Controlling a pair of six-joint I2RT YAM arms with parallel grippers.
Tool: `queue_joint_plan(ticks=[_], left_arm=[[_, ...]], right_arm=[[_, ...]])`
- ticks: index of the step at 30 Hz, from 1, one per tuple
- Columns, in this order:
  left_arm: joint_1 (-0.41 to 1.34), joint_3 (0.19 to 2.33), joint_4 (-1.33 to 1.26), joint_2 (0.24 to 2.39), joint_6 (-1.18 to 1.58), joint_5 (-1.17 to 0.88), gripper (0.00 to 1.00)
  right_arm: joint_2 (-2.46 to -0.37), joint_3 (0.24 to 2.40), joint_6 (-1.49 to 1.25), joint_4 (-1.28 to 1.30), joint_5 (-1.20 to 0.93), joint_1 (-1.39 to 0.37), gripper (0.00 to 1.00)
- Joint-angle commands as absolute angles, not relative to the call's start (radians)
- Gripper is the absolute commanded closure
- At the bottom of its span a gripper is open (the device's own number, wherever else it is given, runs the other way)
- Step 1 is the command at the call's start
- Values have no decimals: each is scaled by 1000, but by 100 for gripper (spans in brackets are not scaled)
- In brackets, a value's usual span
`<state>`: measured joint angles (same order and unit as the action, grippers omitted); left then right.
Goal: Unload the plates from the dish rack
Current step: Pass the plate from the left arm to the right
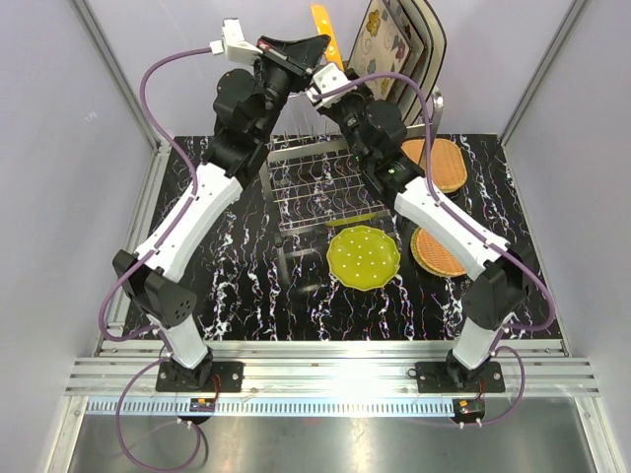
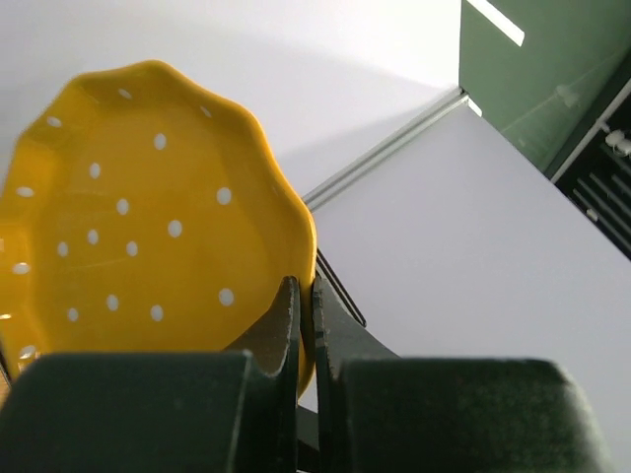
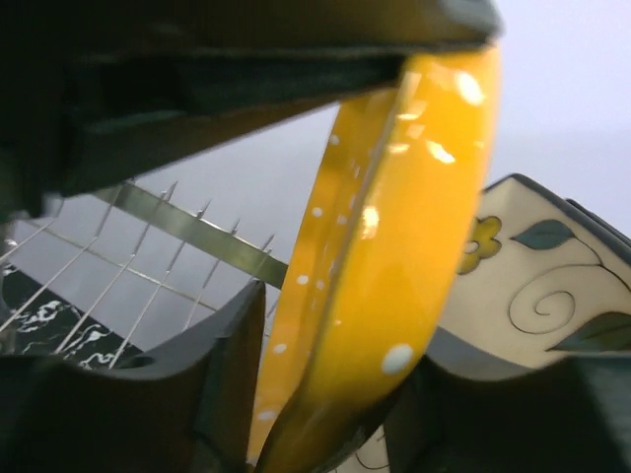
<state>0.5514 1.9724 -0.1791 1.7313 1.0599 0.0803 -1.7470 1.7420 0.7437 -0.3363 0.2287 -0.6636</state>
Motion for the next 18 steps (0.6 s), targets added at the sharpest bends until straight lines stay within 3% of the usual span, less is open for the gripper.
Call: queue_joint_plan(ticks=[1,6,11,17,18], left_arm=[[551,1985,-449,1612,1091,129,100],[551,1948,-462,1589,1100,144,100],[551,1918,-485,1566,1104,150,100],[551,1850,-509,1526,1138,153,99],[551,1826,-515,1511,1144,156,95]], right_arm=[[-1753,1819,781,-440,279,-673,55],[-1759,1835,790,-459,279,-672,84],[-1750,1884,747,-425,250,-658,100],[-1763,2052,575,-259,189,-617,100],[-1764,2069,562,-235,180,-609,100]])
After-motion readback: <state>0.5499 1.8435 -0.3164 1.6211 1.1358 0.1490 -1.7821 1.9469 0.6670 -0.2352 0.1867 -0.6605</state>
